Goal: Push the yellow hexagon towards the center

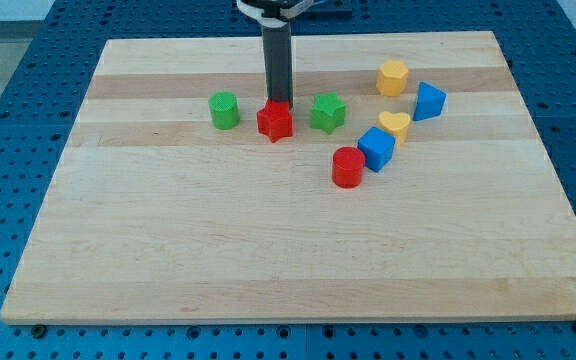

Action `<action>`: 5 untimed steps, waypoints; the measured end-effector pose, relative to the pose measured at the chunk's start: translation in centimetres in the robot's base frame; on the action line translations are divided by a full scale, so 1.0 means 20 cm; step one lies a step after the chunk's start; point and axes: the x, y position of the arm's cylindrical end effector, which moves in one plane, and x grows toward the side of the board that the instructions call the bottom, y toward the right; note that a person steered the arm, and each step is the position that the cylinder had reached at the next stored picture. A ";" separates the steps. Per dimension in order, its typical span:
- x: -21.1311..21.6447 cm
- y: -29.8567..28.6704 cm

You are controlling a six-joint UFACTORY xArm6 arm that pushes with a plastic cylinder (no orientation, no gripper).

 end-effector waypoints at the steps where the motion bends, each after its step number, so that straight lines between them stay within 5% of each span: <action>1: 0.08 0.00; 3: 0.23 0.00; 5: -0.02 -0.08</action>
